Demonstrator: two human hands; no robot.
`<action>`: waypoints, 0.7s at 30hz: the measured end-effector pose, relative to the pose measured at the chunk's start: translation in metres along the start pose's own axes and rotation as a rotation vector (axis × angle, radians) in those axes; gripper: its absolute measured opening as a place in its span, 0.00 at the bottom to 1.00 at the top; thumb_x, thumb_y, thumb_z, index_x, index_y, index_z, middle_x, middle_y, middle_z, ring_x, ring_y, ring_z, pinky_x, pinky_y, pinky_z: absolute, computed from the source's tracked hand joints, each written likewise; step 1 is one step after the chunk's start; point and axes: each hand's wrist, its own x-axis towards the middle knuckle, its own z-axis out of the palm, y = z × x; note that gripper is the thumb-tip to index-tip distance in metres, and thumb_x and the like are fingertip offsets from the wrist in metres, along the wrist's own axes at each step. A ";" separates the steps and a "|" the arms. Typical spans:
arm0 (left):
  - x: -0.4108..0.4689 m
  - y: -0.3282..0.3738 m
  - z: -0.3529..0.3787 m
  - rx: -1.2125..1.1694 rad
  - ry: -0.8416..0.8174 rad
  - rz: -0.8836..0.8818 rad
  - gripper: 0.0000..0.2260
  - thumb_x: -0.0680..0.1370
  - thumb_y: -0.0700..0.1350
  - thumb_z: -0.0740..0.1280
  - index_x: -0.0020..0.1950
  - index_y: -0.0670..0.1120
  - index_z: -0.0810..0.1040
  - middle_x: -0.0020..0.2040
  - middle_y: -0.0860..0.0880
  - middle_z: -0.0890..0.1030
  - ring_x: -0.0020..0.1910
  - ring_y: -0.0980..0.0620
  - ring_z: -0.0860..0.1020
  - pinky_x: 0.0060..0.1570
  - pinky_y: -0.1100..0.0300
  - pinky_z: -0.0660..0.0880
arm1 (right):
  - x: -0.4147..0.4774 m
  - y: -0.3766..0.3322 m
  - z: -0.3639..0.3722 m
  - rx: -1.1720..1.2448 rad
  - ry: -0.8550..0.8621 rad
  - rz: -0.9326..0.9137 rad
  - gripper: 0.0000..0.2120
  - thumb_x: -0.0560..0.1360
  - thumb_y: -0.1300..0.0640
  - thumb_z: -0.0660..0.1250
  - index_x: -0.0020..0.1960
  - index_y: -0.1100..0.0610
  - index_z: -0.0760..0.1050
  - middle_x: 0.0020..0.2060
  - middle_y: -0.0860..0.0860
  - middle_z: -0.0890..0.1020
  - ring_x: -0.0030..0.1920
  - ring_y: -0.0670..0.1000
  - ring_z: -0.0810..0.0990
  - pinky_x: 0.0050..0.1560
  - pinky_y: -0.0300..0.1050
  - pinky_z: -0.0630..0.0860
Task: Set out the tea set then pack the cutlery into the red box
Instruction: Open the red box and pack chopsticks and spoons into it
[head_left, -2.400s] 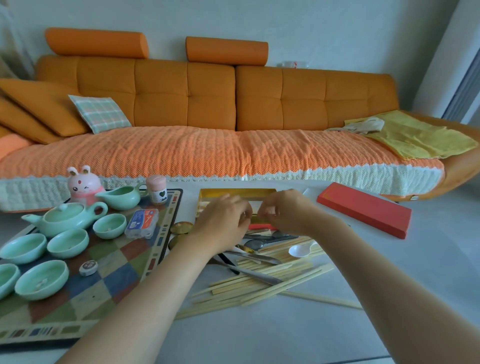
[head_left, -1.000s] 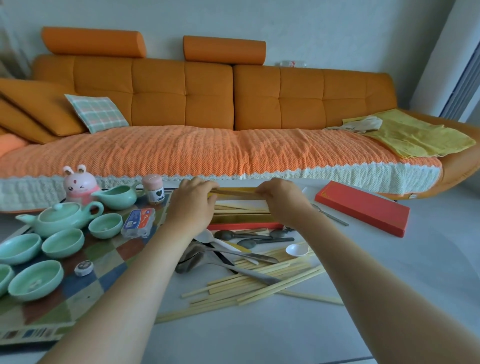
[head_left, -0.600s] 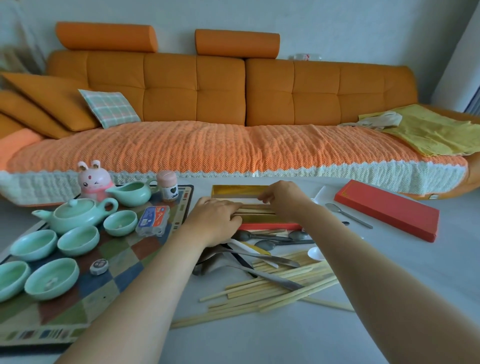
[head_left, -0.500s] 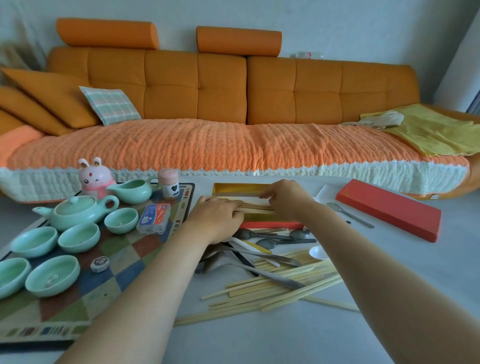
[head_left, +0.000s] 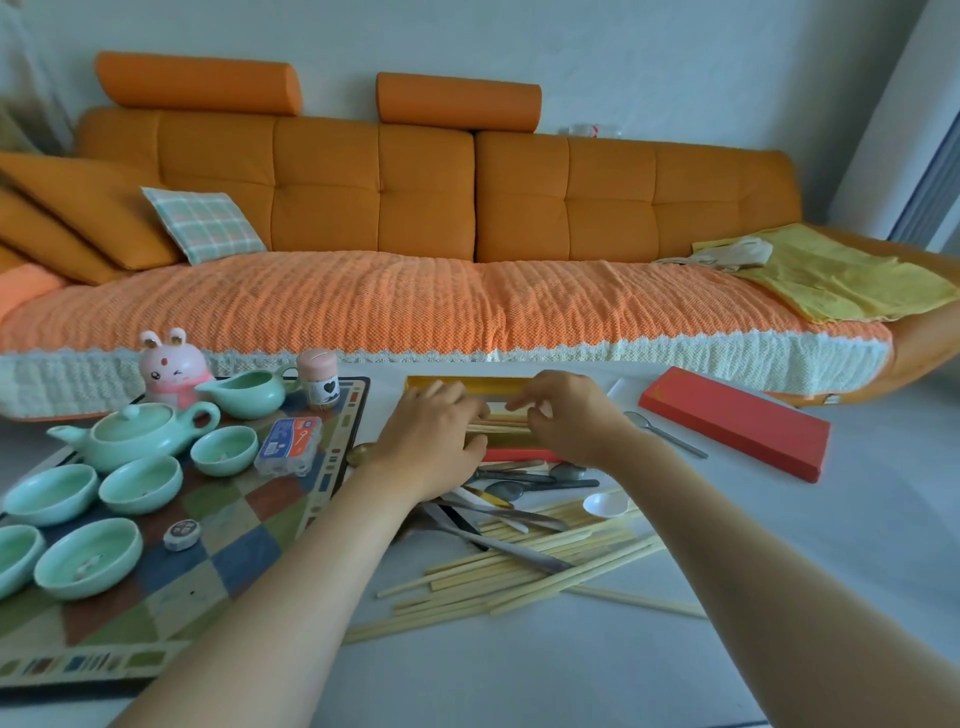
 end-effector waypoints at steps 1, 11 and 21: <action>-0.002 0.005 -0.001 -0.035 0.024 0.012 0.12 0.79 0.53 0.62 0.61 0.53 0.76 0.56 0.54 0.75 0.59 0.52 0.70 0.61 0.55 0.65 | -0.004 0.000 -0.004 0.001 0.017 -0.036 0.14 0.75 0.63 0.62 0.50 0.50 0.84 0.46 0.45 0.81 0.46 0.44 0.78 0.51 0.41 0.76; -0.018 0.054 0.001 -0.182 -0.290 0.019 0.09 0.78 0.50 0.62 0.50 0.55 0.83 0.46 0.58 0.81 0.47 0.55 0.78 0.47 0.57 0.76 | -0.052 0.011 -0.030 -0.234 -0.315 -0.010 0.08 0.77 0.57 0.68 0.49 0.48 0.84 0.45 0.41 0.83 0.38 0.35 0.74 0.43 0.29 0.68; -0.013 0.061 -0.001 -0.122 -0.333 0.007 0.10 0.79 0.51 0.64 0.53 0.56 0.85 0.59 0.57 0.80 0.59 0.52 0.75 0.62 0.55 0.68 | -0.061 0.018 -0.028 -0.252 -0.396 0.085 0.07 0.74 0.56 0.72 0.51 0.50 0.83 0.43 0.41 0.79 0.47 0.45 0.78 0.49 0.39 0.72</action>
